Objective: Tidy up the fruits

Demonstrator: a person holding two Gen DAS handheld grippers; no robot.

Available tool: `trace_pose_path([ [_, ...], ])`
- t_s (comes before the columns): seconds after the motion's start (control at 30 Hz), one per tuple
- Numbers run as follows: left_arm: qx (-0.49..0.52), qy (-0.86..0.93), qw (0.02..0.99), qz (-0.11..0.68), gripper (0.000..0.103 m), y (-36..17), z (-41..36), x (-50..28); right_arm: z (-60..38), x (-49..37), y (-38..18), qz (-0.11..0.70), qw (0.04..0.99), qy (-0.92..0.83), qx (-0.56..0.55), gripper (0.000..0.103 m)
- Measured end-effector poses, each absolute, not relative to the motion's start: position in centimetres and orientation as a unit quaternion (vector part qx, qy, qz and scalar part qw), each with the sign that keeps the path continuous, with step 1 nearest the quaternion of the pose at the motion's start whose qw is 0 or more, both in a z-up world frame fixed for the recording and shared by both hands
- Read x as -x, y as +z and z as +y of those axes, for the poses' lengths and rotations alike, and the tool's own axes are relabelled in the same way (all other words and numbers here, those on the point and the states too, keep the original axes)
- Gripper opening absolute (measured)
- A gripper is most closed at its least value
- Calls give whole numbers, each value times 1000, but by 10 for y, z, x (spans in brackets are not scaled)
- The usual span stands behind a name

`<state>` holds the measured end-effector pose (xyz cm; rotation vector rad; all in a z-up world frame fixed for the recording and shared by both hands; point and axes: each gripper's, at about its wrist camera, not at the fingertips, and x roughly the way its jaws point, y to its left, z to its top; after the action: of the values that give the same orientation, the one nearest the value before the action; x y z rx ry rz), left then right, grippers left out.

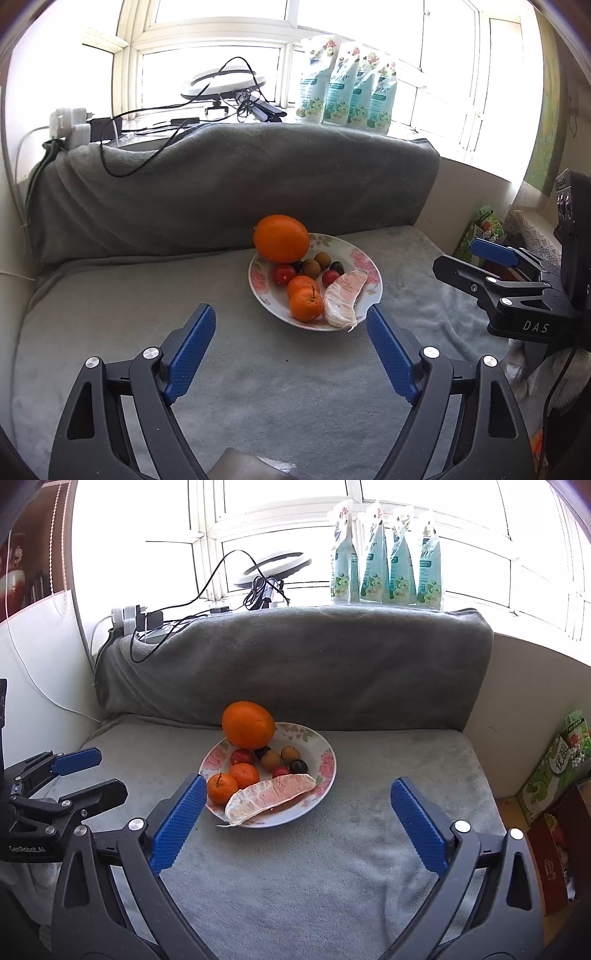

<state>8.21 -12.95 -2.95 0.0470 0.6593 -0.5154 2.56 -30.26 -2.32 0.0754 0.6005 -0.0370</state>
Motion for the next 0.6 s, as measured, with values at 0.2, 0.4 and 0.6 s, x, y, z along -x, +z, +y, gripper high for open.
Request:
trace_pose_path([
  [0.2, -26, -240, 916, 320, 85, -26, -128, -80, -298, -17, -20, 286, 958, -35, -14, 103],
  [0.4, -25, -229, 919, 321, 89, -28, -124, -80, -295, -14, -17, 281, 959, -37, -9, 103],
  [0.6, -31, -225, 924, 307, 89, -26, -124, -76, -295, -15, -18, 282, 959, -37, -10, 103],
])
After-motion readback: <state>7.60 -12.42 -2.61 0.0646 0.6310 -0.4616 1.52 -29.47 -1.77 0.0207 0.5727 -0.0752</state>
